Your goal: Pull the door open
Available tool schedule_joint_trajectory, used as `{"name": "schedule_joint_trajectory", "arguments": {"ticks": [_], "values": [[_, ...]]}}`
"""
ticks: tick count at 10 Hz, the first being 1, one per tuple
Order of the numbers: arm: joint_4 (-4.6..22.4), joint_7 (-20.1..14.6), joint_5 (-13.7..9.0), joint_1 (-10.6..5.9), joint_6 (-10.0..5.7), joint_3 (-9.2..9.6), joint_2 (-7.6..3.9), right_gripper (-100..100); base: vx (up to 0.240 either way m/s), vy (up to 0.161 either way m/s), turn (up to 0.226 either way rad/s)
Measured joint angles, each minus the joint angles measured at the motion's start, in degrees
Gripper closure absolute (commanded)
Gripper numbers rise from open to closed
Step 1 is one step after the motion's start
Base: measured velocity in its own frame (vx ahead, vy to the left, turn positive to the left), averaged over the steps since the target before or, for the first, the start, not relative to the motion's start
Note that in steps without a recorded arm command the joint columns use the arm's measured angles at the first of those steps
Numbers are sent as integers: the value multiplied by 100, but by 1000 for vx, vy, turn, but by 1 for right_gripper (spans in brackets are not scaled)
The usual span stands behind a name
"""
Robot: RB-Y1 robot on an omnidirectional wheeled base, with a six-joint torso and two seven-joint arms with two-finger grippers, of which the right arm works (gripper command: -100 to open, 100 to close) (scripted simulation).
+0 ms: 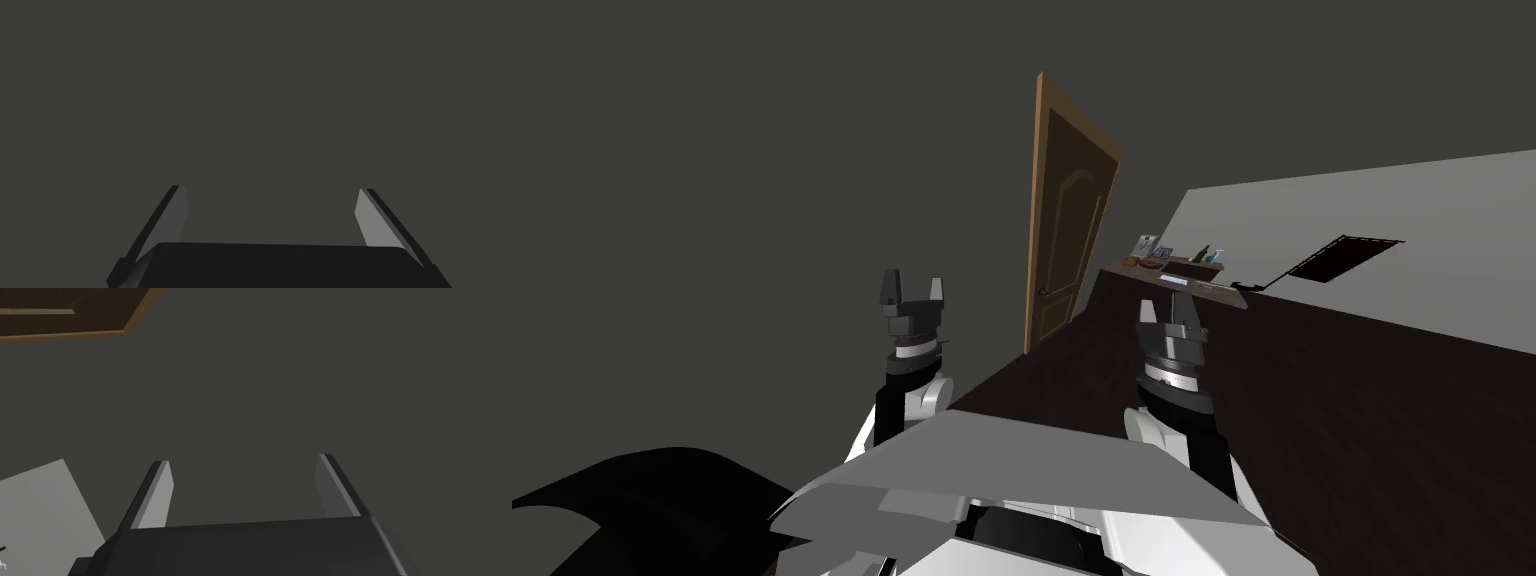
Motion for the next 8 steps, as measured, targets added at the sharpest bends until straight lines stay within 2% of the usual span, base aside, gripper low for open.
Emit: {"name": "schedule_joint_trajectory", "arguments": {"ticks": [2,8], "values": [[244,-39,-58,-89,-34,-37,-74,-100,31,-60,188],[913,-87,-145,-340,-117,-15,-188,-100,27,-56,152]]}}
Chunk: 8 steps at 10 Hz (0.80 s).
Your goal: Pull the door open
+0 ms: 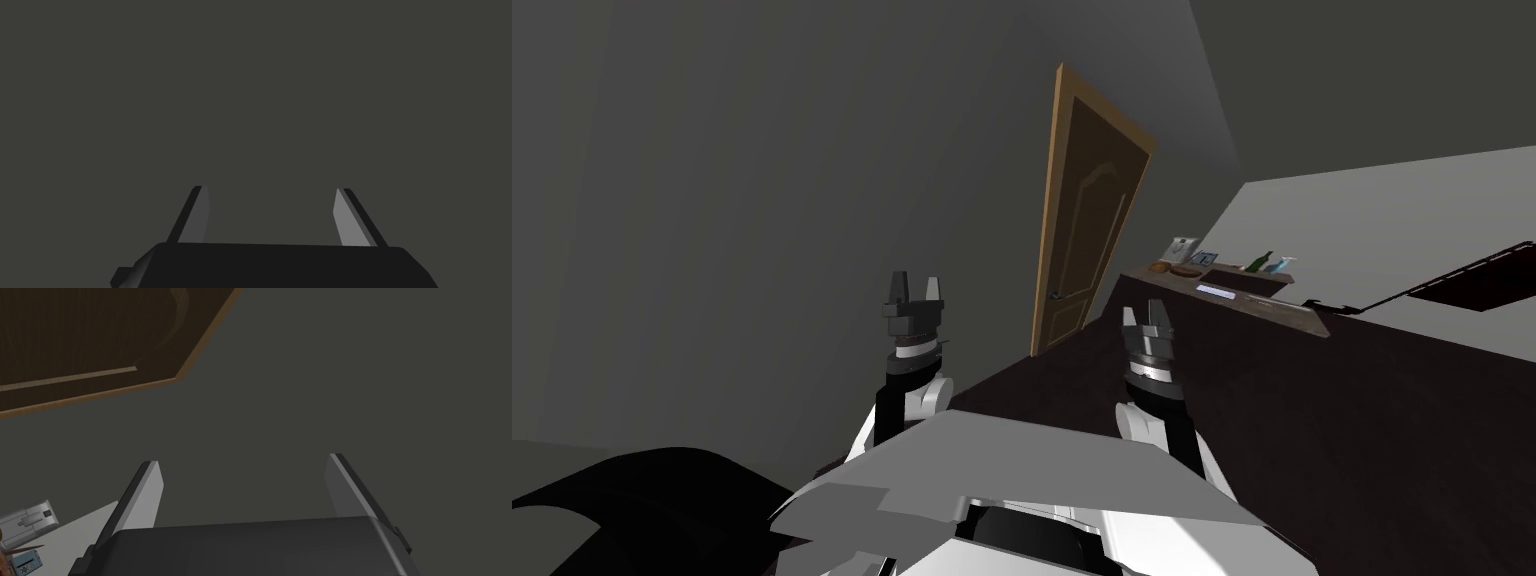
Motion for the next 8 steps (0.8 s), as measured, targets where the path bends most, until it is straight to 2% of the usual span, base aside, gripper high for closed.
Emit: {"name": "schedule_joint_trajectory", "arguments": {"ticks": [2,3,4,5,8], "values": [[244,-18,-31,-127,-10,-6,-37,-100,27,-59,91],[376,-34,-59,-169,-34,-20,-71,-100,37,-81,205],[584,-54,-88,-227,-108,-25,-103,-100,39,-88,187],[836,-75,-125,-364,-157,-54,-147,-100,39,-94,207],[1320,-143,-219,-537,-198,-73,-258,-100,37,-80,138]]}}
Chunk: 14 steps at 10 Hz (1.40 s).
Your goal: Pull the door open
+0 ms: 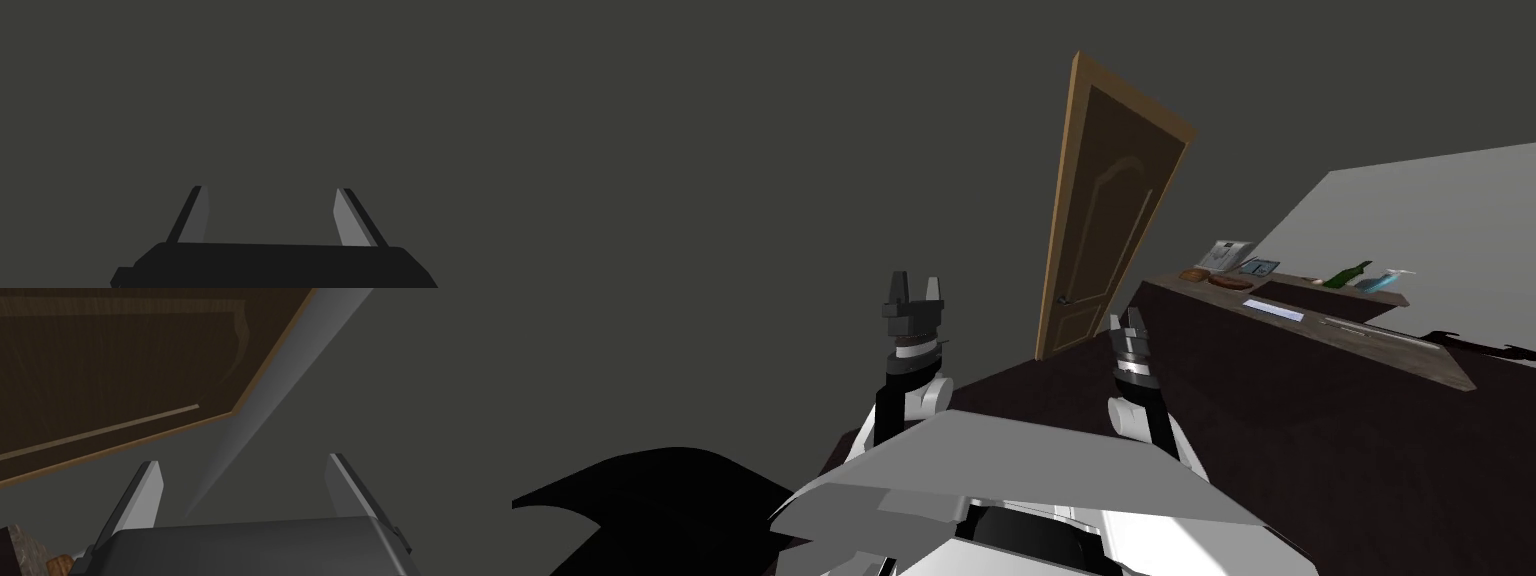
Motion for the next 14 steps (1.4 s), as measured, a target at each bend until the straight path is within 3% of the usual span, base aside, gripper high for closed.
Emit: {"name": "schedule_joint_trajectory", "arguments": {"ticks": [2,5,14], "values": [[217,-20,-34,-85,12,1,-38,-100,17,-49,97],[714,-40,-93,-292,-88,13,-86,-100,29,-73,144],[2022,-194,-322,-795,-240,-53,-347,-100,21,-63,111]]}}
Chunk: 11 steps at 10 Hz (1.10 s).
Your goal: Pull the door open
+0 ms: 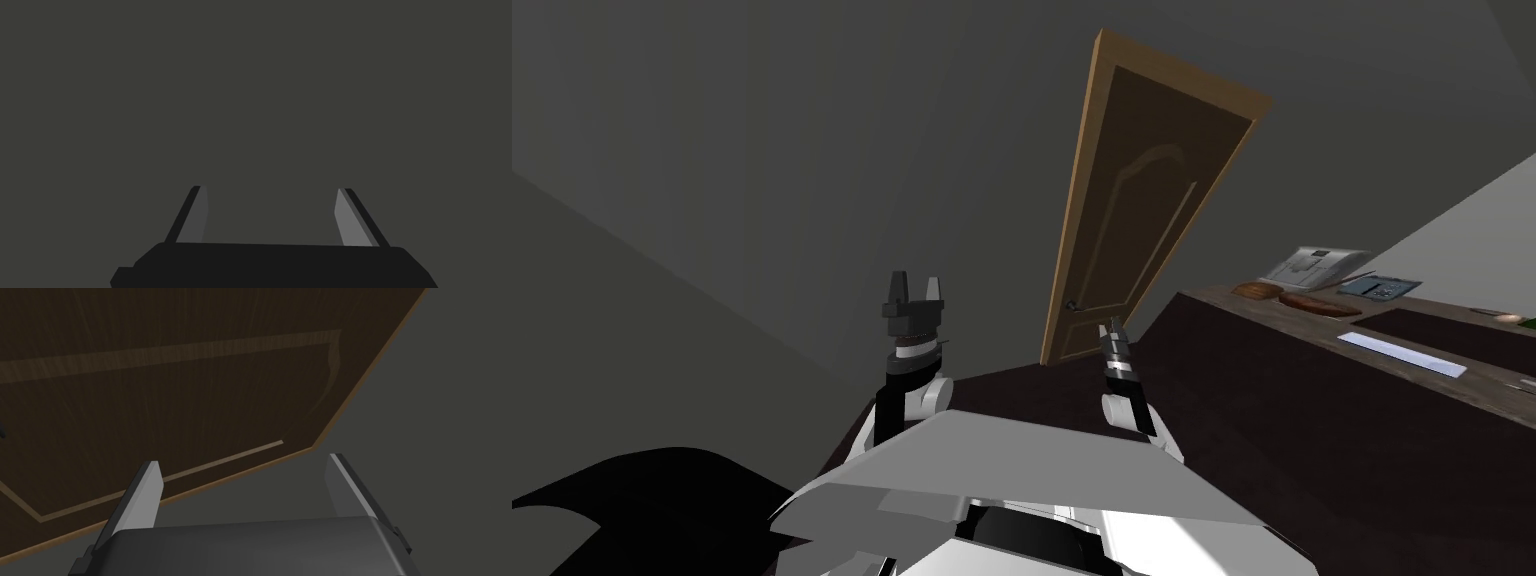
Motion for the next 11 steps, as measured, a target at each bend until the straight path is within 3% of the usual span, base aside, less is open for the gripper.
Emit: {"name": "schedule_joint_trajectory", "arguments": {"ticks": [4,7,11], "values": [[755,-45,-102,-327,-140,-18,-93,-100,18,-70,131],[1146,-98,-171,-449,-153,-34,-171,-100,14,-59,111],[1873,-180,-286,-720,-303,-58,-304,-100,10,-74,126]]}}
